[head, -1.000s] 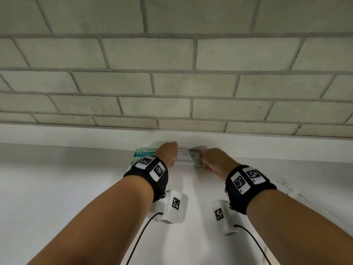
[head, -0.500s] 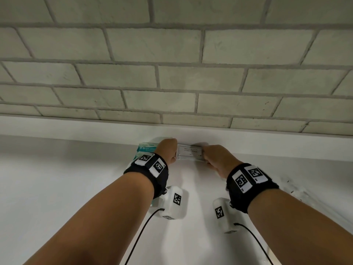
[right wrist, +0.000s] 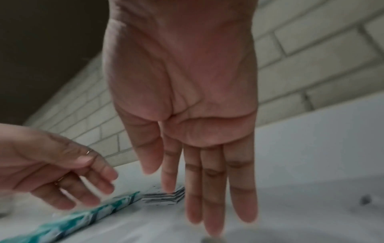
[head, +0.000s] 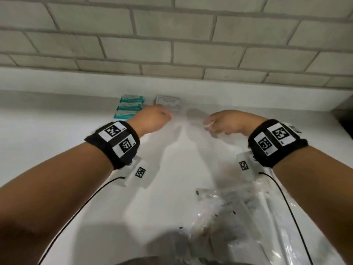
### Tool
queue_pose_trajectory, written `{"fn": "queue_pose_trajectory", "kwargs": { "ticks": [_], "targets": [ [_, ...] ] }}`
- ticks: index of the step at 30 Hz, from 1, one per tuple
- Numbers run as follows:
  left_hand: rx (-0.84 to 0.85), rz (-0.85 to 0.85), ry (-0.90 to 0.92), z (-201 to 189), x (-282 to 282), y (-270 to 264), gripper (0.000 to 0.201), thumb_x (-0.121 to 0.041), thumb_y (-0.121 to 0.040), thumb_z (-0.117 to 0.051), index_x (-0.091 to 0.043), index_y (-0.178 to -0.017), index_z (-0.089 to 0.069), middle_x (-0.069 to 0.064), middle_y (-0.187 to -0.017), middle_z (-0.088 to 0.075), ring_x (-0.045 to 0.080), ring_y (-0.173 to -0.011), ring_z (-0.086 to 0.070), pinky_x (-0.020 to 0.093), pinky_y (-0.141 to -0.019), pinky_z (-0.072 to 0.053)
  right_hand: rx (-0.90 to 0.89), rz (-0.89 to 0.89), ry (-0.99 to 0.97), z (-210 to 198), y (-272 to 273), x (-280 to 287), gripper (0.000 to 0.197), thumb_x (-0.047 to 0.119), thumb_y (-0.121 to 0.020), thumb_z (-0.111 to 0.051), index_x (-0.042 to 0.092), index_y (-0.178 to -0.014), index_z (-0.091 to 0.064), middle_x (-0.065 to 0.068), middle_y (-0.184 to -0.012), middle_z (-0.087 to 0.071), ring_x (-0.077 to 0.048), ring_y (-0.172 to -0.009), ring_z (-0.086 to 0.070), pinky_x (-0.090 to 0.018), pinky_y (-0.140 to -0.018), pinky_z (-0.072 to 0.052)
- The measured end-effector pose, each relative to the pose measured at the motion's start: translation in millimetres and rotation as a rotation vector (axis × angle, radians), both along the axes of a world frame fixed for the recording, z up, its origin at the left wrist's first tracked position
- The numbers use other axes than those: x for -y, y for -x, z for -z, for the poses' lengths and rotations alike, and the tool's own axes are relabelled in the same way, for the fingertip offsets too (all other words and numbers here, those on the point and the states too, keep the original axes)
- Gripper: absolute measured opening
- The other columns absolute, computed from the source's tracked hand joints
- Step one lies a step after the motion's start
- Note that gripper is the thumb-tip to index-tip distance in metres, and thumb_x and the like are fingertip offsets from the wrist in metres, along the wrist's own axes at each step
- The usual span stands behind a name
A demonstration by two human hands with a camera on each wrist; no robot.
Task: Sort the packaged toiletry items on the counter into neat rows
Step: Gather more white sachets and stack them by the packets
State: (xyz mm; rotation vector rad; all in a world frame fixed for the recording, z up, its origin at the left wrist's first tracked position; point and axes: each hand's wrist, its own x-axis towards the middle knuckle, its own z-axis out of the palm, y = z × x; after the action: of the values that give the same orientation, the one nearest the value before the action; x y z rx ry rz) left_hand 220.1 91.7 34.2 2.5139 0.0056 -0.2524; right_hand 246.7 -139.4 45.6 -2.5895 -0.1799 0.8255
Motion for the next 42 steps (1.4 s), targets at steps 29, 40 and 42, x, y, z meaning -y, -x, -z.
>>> {"fn": "queue_pose_trajectory", "kwargs": {
  "ticks": [29,40,42],
  "targets": [
    [-0.196,0.133,-0.466,42.0,84.2,247.3,0.066,-0.046,-0.074,-0.073,-0.014,-0.124,-0.044,0.001,-0.111,-0.058,0.021,-0.098,-0.058,0.031,-0.074,-0.046,0.278,-0.252,0.375,41.7,217.1,105.2,0.07,0.022,-0.081,-0.066,0.028,-0.143,-0.035,-0.002,-0.136,-0.045,-0.026,-0.117,-0.053,-0.038,-0.092,-0.047],
    [-0.228,-0.011,-0.308,49.2,96.7,261.2,0.047,-0.037,-0.082,-0.067,-0.019,-0.122,-0.05,0.007,-0.126,-0.043,0.025,-0.112,-0.051,0.031,-0.09,-0.043,0.522,-0.459,0.414,53.7,220.2,105.3,0.036,0.035,-0.087,-0.062,0.027,-0.122,-0.058,-0.001,-0.121,-0.048,-0.026,-0.115,-0.041,-0.038,-0.093,-0.033],
    [-0.221,-0.005,-0.332,49.2,100.1,262.4,0.048,-0.033,-0.082,-0.068,-0.016,-0.122,-0.049,0.007,-0.124,-0.049,0.025,-0.11,-0.053,0.03,-0.088,-0.043,0.522,-0.439,0.391,56.5,222.4,104.3,0.041,0.035,-0.087,-0.063,0.024,-0.126,-0.055,-0.002,-0.121,-0.051,-0.026,-0.116,-0.043,-0.039,-0.095,-0.034]
  ]
}}
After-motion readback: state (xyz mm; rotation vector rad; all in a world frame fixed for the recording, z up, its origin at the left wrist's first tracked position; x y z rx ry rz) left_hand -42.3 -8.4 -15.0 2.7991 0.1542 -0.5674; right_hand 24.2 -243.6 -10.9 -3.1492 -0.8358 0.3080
